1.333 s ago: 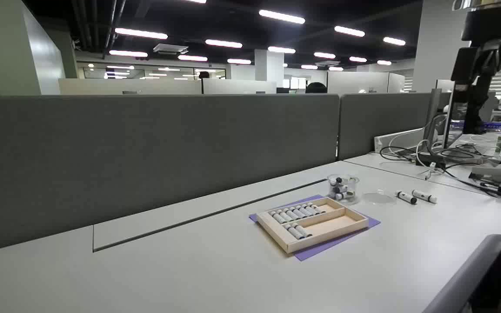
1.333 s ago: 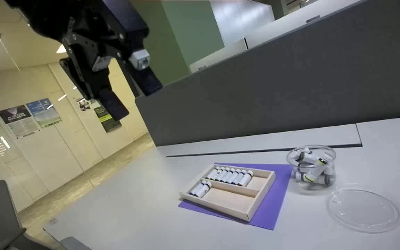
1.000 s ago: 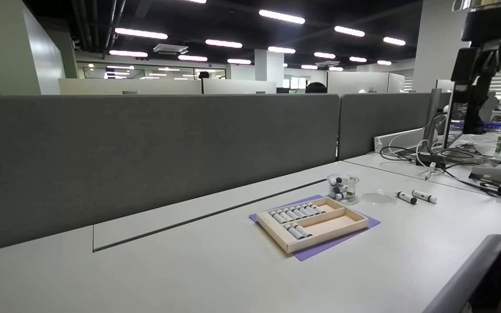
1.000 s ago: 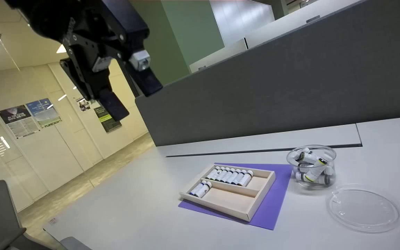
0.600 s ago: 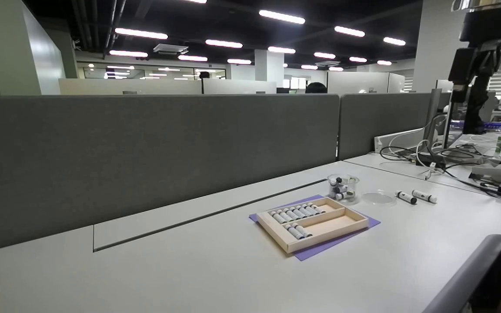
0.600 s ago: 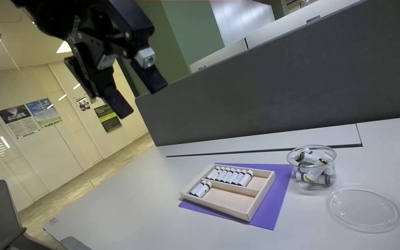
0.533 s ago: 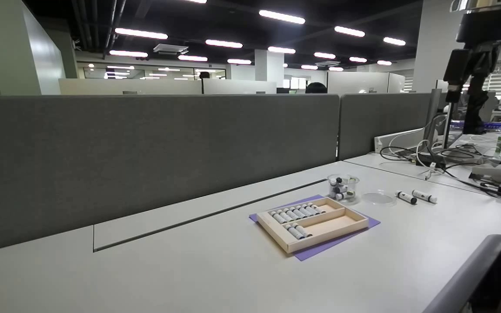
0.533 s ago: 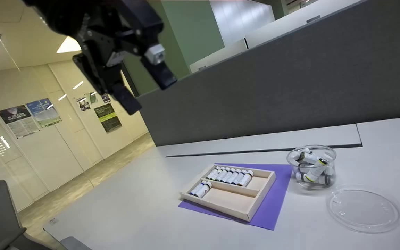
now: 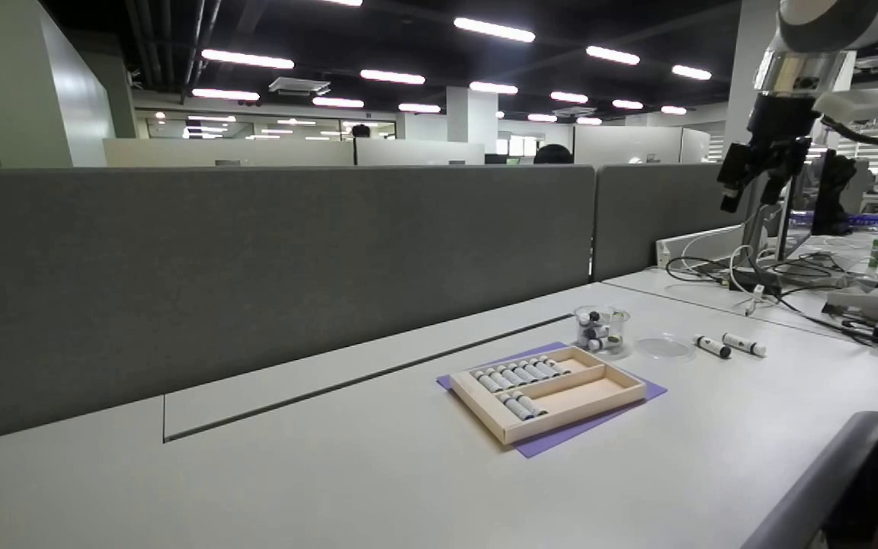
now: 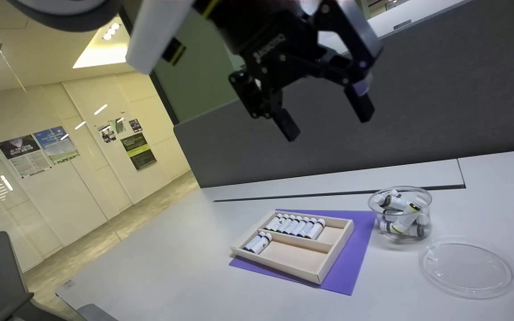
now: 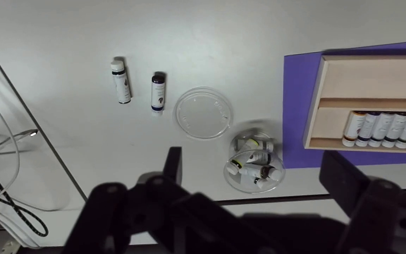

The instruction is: Put the white object into the container.

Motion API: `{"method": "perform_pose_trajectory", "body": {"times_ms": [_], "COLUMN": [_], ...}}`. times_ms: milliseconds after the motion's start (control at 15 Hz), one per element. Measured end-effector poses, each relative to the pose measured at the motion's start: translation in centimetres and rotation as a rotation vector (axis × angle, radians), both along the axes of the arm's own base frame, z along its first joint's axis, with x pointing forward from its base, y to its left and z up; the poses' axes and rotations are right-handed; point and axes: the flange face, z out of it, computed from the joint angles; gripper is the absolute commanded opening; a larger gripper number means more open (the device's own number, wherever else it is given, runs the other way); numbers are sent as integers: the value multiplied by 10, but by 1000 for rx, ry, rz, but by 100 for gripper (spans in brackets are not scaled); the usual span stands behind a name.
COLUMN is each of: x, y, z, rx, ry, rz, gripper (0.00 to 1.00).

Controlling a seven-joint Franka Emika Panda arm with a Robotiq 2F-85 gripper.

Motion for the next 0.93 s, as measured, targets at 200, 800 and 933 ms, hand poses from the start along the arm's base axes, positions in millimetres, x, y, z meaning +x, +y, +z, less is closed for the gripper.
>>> {"method": "perform_pose_trajectory", "body": {"times_ms": [200,800,933], "x": [30,70,69], "y": [-35,-73,-72], "z": [-28,-54,-52], "rx": [3,14,15], "ry": [41,85,81], "rz": [-25,-71,-71], "gripper": [100,100,100]}}
